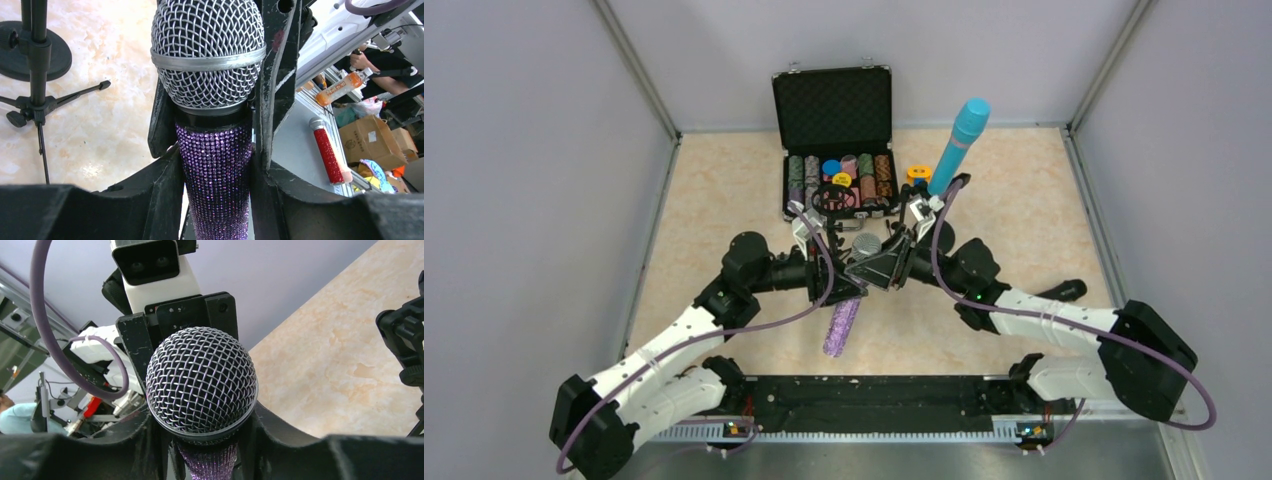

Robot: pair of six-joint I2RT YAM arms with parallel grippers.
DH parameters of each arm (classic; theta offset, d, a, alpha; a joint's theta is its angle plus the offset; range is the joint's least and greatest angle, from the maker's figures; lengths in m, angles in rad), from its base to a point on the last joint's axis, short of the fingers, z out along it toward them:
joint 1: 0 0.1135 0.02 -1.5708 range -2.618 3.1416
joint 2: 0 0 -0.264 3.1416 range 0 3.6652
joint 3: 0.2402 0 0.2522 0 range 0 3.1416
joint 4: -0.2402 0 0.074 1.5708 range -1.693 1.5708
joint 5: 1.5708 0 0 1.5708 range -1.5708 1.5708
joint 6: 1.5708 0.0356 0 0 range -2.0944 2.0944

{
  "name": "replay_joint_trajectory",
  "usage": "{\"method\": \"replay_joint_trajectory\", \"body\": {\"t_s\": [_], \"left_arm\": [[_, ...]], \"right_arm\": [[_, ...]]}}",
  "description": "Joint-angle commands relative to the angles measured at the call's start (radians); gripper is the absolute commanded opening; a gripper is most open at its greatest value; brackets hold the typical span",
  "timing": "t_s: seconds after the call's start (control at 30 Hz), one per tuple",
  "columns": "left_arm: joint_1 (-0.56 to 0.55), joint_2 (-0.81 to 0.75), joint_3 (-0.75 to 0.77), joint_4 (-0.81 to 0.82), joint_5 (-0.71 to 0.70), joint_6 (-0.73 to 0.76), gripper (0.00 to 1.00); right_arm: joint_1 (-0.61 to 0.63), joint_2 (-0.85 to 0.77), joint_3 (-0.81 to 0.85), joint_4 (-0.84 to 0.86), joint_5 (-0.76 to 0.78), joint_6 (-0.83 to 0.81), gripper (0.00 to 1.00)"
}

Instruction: Attach the microphones to the stand

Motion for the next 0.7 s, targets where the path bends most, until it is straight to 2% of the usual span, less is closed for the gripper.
{"method": "replay_joint_trajectory", "body": {"t_s": [0.0, 0.07, 0.13, 0.23, 0.3, 0.37, 0.53, 0.67], "left_arm": [[-0.001, -0.004, 0.038, 0.051, -0.014, 0.041, 0.00], [-0.001, -0.006, 0.040, 0.042, -0.024, 0.045, 0.00], [-0.001, -0.009, 0.039, 0.034, -0.040, 0.048, 0.08], [0.000, -0.011, 0.037, 0.026, -0.069, 0.053, 0.32], [-0.001, -0.009, 0.036, 0.018, -0.080, 0.053, 0.56], [-0.001, -0.008, 0.035, 0.006, -0.089, 0.055, 0.71], [-0.001, -0.026, 0.006, -0.019, -0.100, 0.052, 0.87], [-0.001, -0.047, -0.037, -0.017, -0.091, 0.030, 0.89]], "right_arm": [[0.001, 0.027, 0.027, 0.152, -0.048, 0.074, 0.23], [0.000, 0.036, 0.026, 0.170, -0.059, 0.080, 0.14], [-0.001, 0.034, 0.025, 0.173, -0.069, 0.078, 0.08], [-0.004, 0.017, 0.020, 0.151, -0.070, 0.057, 0.00], [-0.004, 0.000, 0.020, 0.120, -0.063, 0.031, 0.00], [-0.004, -0.021, 0.020, 0.085, -0.048, 0.009, 0.00], [-0.007, -0.072, 0.020, -0.004, -0.007, -0.049, 0.00], [-0.008, -0.101, 0.020, -0.047, 0.027, -0.076, 0.00]]}}
